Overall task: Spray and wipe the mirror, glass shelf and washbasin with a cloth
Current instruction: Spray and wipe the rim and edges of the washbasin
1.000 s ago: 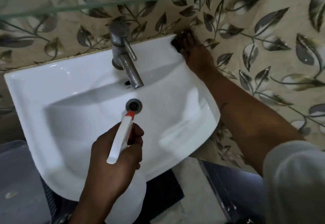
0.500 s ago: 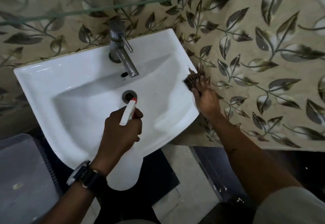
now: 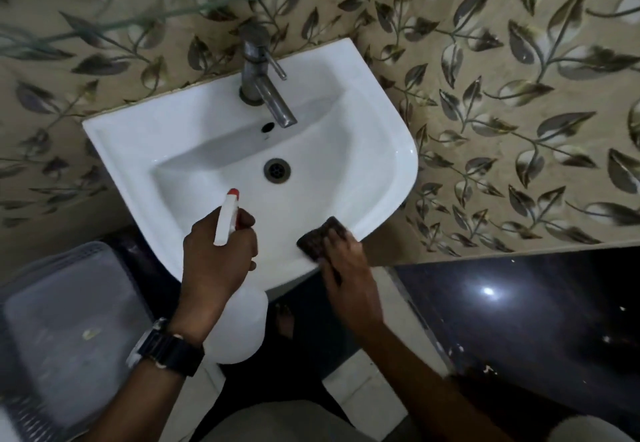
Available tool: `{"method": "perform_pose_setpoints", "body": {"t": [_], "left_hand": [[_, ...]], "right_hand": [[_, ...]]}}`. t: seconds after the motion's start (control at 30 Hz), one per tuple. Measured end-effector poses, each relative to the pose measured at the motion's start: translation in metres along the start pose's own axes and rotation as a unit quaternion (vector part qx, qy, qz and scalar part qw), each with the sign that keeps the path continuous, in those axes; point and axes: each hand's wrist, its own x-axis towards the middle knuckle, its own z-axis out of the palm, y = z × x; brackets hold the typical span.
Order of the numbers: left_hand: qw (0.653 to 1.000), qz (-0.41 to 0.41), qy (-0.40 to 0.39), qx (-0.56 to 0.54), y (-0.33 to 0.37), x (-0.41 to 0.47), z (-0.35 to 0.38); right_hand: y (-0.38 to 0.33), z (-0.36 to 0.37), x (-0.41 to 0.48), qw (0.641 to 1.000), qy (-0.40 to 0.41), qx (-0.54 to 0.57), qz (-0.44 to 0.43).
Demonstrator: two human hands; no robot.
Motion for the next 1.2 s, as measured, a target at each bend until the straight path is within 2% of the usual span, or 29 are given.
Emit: {"method": "perform_pose_setpoints", "body": {"t": [0.23,0.5,0.63,0.73,0.83,0.93,1.07,1.2], "left_hand": [[0.998,-0.003,0.065,-0.014,-0.007,0.002,-0.064],[0.994,0.001,0.108,-0.015,0.002,0.019,-0.102],[0.986,0.016,0.163,-0.024,0.007,0.024,-0.116],[0.983,0.000,0.172,-0.058,0.013,0.026,-0.127],[0.983,0.004,0.177,-0.047,0.014,0.029,-0.138],[0.981,-0.018,0.187,-0.056,0.013,0.032,-0.145],[0.976,-0.021,0.209,-0.061,0.023,0.025,-0.143],[0.972,-0.011,0.230,-0.038,0.026,0.020,-0.141]], "right_hand": [[-0.081,0.060,-0.039,0.993,-0.067,-0.023,-0.097],[-0.130,0.099,-0.006,0.974,-0.059,0.000,-0.218],[-0.181,0.133,0.049,0.969,-0.117,0.050,-0.214],[-0.210,0.143,0.102,0.971,-0.101,0.050,-0.209],[-0.235,0.150,0.164,0.971,-0.063,-0.005,-0.230],[-0.255,0.153,0.215,0.970,-0.104,-0.047,-0.214],[-0.258,0.157,0.226,0.973,-0.089,-0.047,-0.209],[-0.241,0.151,0.233,0.956,-0.063,-0.095,-0.271]]}}
